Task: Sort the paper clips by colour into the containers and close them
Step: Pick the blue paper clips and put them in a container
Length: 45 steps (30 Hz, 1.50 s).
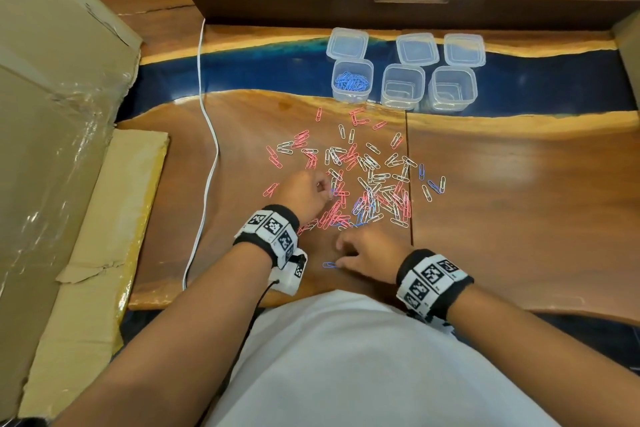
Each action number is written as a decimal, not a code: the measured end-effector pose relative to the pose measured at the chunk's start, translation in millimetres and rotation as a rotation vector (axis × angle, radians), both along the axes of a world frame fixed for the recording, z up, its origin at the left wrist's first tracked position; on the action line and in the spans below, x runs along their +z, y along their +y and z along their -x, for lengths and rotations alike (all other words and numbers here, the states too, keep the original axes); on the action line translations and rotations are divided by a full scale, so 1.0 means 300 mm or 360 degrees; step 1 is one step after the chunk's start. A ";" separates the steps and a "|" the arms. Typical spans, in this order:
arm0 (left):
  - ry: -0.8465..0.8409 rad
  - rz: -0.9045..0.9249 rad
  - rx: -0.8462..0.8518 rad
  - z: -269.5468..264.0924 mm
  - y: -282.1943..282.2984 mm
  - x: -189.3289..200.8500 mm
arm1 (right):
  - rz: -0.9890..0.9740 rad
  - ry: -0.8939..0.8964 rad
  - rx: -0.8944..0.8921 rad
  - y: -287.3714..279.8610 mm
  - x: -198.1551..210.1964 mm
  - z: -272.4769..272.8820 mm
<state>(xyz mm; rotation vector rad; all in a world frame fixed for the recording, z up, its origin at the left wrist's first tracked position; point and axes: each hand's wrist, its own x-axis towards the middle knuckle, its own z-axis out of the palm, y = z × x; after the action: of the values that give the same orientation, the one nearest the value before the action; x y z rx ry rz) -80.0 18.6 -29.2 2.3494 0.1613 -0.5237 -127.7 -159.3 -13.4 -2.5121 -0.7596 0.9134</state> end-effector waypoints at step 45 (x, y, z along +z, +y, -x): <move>-0.0010 -0.0493 -0.0447 0.107 -0.229 0.013 | -0.1477 0.1181 -0.1886 -0.301 -0.024 -0.144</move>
<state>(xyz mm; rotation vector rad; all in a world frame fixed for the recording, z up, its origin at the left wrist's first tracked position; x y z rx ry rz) -112.1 -50.0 -25.4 2.6952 -0.1007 -0.6657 -84.5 -249.7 -20.6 -1.2149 0.4682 0.6635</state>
